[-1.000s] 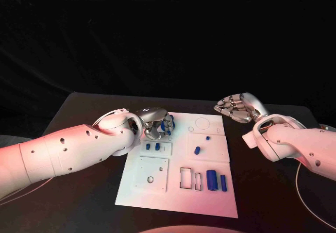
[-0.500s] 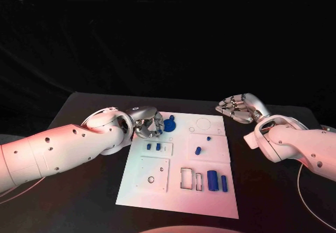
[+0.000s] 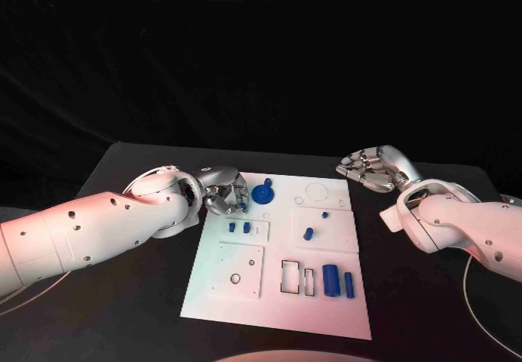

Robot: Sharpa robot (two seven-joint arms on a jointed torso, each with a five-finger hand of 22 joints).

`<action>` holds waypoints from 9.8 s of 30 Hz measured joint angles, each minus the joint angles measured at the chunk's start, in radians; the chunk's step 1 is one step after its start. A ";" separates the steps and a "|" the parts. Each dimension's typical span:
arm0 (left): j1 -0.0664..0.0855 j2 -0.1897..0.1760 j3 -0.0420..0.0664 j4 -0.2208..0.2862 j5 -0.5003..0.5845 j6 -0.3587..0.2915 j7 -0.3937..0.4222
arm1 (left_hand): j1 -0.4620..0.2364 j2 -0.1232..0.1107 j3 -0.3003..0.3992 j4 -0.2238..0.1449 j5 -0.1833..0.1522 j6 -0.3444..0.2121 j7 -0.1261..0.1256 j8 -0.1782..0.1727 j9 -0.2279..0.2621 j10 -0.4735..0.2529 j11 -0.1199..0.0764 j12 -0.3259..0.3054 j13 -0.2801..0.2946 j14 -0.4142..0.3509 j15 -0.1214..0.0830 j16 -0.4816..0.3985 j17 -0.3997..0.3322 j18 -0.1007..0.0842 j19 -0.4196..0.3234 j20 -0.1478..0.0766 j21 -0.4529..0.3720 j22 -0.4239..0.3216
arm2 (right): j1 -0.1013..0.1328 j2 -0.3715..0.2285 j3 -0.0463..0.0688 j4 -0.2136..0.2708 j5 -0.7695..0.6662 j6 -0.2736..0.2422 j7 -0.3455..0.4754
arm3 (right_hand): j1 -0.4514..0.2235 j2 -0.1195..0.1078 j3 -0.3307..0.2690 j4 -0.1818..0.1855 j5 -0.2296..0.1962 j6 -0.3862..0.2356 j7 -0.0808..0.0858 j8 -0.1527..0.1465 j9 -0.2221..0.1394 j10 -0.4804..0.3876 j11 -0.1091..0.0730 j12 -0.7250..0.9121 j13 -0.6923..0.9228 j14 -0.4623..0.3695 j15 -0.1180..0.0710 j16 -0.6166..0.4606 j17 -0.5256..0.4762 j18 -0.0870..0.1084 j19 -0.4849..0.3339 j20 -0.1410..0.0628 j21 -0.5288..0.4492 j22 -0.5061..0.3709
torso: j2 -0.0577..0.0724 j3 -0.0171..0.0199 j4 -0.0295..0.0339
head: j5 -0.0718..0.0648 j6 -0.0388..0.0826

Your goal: Assemble the parts on the task board

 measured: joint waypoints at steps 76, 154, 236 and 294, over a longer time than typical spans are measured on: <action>-0.004 0.013 -0.005 -0.015 0.029 0.041 -0.013 | -0.080 -0.036 -0.051 0.014 0.004 -0.098 0.025 -0.123 -0.031 -0.070 0.040 -0.162 -0.014 -0.045 0.036 -0.022 -0.098 0.000 -0.053 0.023 -0.062 -0.084 | -0.001 0.000 0.000 -0.003 0.000 0.006 0.000 | 0.015 0.002 -0.004 0.000 -0.006 0.011 0.000 -0.013 -0.015 -0.007 0.004 -0.028 0.000 0.001 -0.001 -0.008 -0.015 0.000 0.003 0.000 0.000 -0.013 | 0.000 0.0000 -0.0003 | -0.002 -0.007; -0.004 -0.152 0.012 0.079 1.243 -0.162 0.404 | -0.011 0.080 -0.368 0.112 0.015 -0.084 0.048 -0.105 -0.088 -0.240 0.065 0.028 0.004 -0.379 0.061 -0.223 -0.581 0.040 -0.263 0.052 -0.376 -0.388 | -0.015 0.054 0.000 0.082 -0.981 0.429 -0.291 | 0.063 -0.202 0.472 -0.127 -0.074 0.202 -0.059 -0.061 -0.047 0.231 -0.102 -0.189 0.025 0.472 -0.150 1.359 1.092 -0.062 0.560 -0.170 1.092 0.903 | 0.000 0.0006 -0.0006 | -0.101 -0.006; -0.004 -0.149 0.012 0.076 1.245 -0.163 0.397 | 0.001 0.068 -0.345 0.111 0.015 -0.088 0.052 -0.096 -0.089 -0.276 0.072 0.036 0.000 -0.382 0.064 -0.223 -0.588 0.040 -0.263 0.052 -0.384 -0.393 | -0.020 0.009 0.007 0.231 -0.978 0.257 -0.337 | 0.068 -0.134 0.572 -0.231 -0.155 0.254 -0.087 -0.002 0.020 0.306 -0.110 -0.174 0.057 0.472 -0.172 1.385 1.092 -0.071 0.577 -0.188 1.162 0.993 | -0.001 0.0000 -0.0001 | -0.073 -0.010; -0.004 -0.055 0.009 0.012 1.266 -0.164 0.399 | 0.001 0.068 -0.342 0.108 0.015 -0.091 0.055 -0.092 -0.089 -0.283 0.072 0.036 -0.001 -0.386 0.068 -0.223 -0.590 0.040 -0.263 0.052 -0.387 -0.393 | -0.187 0.289 -0.007 0.168 -0.940 0.246 -0.262 | 0.059 -0.133 0.575 -0.233 -0.155 0.252 -0.088 0.001 0.024 0.312 -0.110 -0.182 0.059 0.475 -0.175 1.385 1.091 -0.071 0.574 -0.191 1.162 0.985 | -0.015 -0.0097 0.0047 | 0.097 -0.074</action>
